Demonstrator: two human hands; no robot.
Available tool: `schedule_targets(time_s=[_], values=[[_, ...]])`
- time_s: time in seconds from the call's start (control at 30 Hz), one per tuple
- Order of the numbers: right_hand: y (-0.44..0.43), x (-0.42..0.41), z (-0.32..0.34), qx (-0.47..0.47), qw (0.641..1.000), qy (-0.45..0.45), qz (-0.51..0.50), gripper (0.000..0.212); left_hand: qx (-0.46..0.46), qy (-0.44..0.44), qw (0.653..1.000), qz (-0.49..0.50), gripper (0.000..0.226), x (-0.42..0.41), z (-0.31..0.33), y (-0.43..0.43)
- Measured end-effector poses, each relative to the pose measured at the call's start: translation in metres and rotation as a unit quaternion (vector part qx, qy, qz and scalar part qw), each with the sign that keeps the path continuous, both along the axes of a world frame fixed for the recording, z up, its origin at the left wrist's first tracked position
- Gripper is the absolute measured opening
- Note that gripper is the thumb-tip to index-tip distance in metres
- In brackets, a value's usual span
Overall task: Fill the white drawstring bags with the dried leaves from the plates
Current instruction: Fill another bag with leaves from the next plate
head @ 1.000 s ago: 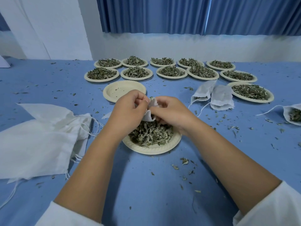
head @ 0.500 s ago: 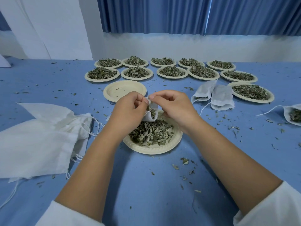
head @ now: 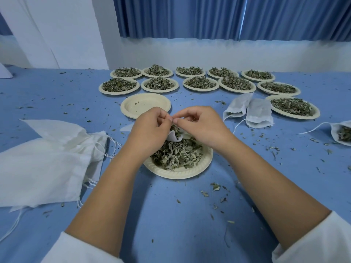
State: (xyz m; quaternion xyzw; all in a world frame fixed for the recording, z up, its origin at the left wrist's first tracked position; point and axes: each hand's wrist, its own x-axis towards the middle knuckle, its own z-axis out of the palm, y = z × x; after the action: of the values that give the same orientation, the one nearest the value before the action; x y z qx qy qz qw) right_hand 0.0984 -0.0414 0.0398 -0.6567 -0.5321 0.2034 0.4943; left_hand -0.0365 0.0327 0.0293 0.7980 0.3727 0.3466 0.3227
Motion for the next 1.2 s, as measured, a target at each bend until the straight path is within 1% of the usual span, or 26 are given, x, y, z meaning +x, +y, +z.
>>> schedule_targets(time_s=[0.07, 0.17, 0.37, 0.43, 0.5, 0.57, 0.63, 0.7, 0.73, 0.8, 0.9, 0.97, 1.2], values=[[-0.001, -0.001, 0.0, 0.003, 1.0, -0.009, -0.005, 0.009, 0.0, 0.0, 1.0, 0.005, 0.012, 0.0, 0.0, 0.001], [-0.001, -0.001, 0.001, 0.017, 1.0, 0.0, -0.01, 0.008, 0.001, -0.006, 1.0, 0.012, 0.015, 0.0, 0.0, 0.001], [-0.002, 0.005, 0.005, 0.03, 0.997, 0.069, -0.021, 0.008, -0.006, -0.017, 0.998, 0.057, 0.014, 0.0, 0.0, 0.003], [-0.004, 0.006, 0.007, -0.009, 0.997, 0.07, -0.004, 0.007, -0.01, -0.027, 0.996, 0.08, 0.013, 0.0, 0.001, 0.004], [-0.006, 0.004, 0.008, -0.073, 0.994, 0.065, 0.044, 0.012, -0.01, -0.043, 0.995, 0.095, 0.012, -0.001, 0.001, 0.004], [-0.008, 0.002, 0.008, -0.108, 0.988, 0.063, 0.085, 0.012, -0.011, -0.063, 0.992, 0.108, 0.013, -0.001, 0.002, 0.004], [-0.009, 0.0, 0.007, -0.1, 0.99, 0.032, 0.09, 0.009, -0.012, -0.083, 0.989, 0.125, 0.014, -0.003, 0.004, 0.004], [-0.008, 0.001, 0.007, -0.079, 0.992, -0.043, 0.085, 0.004, -0.006, -0.096, 0.985, 0.144, 0.018, -0.004, 0.006, 0.004], [-0.008, 0.001, 0.006, -0.079, 0.99, -0.08, 0.086, 0.005, -0.004, -0.099, 0.984, 0.149, 0.021, -0.005, 0.007, 0.004], [-0.008, 0.001, 0.004, -0.103, 0.978, -0.15, 0.098, 0.017, -0.005, -0.097, 0.984, 0.149, 0.022, -0.005, 0.007, 0.005], [-0.008, -0.005, -0.001, -0.148, 0.953, -0.227, 0.134, 0.038, -0.007, -0.084, 0.987, 0.137, 0.014, -0.004, 0.005, 0.004], [-0.007, -0.009, -0.004, -0.156, 0.944, -0.255, 0.141, 0.041, -0.001, -0.079, 0.988, 0.131, 0.011, -0.004, 0.004, 0.004], [-0.004, -0.009, -0.008, -0.14, 0.94, -0.283, 0.129, 0.024, -0.005, -0.065, 0.99, 0.128, 0.01, -0.004, 0.004, 0.004]])
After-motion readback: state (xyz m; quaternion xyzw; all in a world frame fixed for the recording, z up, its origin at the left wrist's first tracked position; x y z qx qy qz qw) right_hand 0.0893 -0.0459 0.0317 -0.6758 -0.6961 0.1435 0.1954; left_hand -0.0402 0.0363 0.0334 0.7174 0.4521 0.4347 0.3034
